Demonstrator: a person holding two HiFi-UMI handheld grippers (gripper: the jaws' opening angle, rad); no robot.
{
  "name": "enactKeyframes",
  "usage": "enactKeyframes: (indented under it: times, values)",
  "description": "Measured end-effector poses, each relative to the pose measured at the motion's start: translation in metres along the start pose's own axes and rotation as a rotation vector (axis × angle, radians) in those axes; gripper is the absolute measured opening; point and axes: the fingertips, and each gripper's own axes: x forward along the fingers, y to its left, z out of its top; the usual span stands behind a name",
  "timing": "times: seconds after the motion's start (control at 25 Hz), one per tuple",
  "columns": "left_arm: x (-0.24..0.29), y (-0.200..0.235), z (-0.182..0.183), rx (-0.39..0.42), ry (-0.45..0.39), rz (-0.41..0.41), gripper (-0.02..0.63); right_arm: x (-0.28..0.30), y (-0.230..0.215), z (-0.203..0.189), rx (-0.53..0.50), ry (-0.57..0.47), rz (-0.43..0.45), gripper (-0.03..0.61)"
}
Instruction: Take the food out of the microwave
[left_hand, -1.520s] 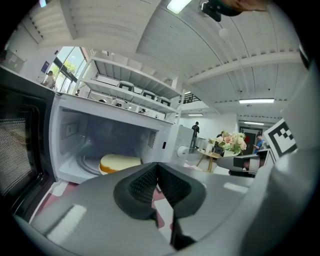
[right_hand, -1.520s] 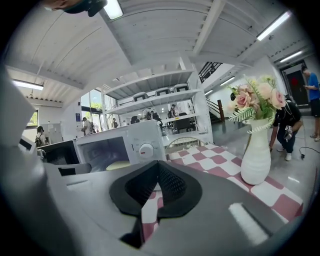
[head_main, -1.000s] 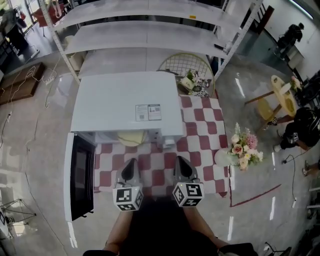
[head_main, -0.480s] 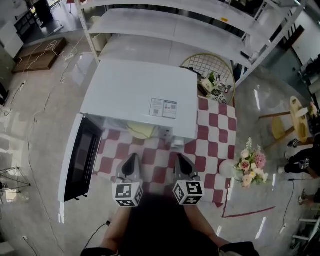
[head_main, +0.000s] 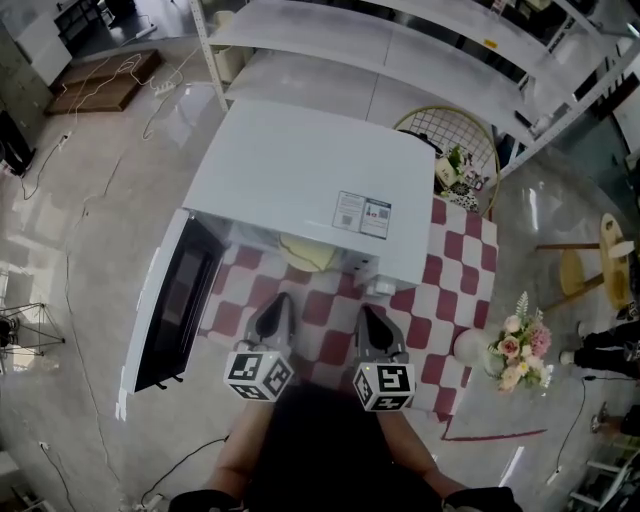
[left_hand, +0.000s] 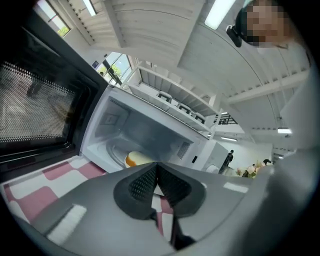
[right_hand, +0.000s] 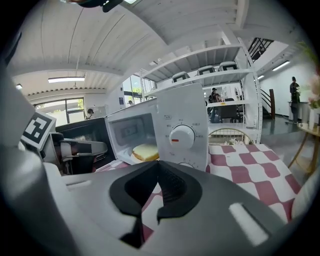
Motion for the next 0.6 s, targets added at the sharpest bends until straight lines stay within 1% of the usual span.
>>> enactKeyframes:
  times: [0.12, 0.24, 0.36, 0.44, 0.6]
  values:
    - [0.007, 0.006, -0.003, -0.051, 0.002, -0.02, 0.008, 0.002, 0.0, -0.003, -0.012, 0.005, -0.009, 0.002]
    - [0.011, 0.011, -0.005, -0.126, -0.004, -0.059, 0.008, 0.002, 0.001, -0.005, -0.015, 0.009, -0.02, 0.002]
    - [0.018, 0.013, -0.006, -0.196, -0.014, -0.094, 0.008, 0.0, 0.001, -0.005, -0.046, -0.002, -0.037, 0.002]
    - [0.021, 0.014, -0.005, -0.256, -0.03, -0.116, 0.008, -0.001, 0.001, -0.007, -0.058, 0.001, -0.045, 0.002]
    - [0.027, 0.019, -0.004, -0.384, -0.064, -0.15, 0.008, -0.002, -0.003, -0.013, -0.048, 0.017, -0.067, 0.002]
